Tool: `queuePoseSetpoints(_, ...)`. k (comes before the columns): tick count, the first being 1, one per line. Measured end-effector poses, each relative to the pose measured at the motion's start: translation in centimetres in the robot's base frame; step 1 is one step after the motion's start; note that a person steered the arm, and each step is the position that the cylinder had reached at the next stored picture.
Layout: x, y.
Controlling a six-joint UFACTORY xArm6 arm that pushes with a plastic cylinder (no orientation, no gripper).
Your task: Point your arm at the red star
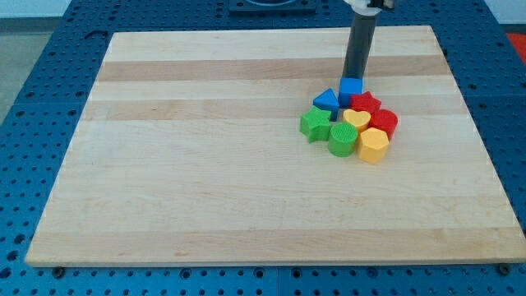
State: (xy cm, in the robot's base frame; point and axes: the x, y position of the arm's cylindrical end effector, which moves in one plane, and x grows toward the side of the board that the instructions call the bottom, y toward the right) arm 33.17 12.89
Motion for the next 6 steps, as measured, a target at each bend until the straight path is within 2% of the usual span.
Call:
queuePoseSetpoints(4, 0.5, 3.4)
queuePoseSetpoints(6, 2.9, 3.3)
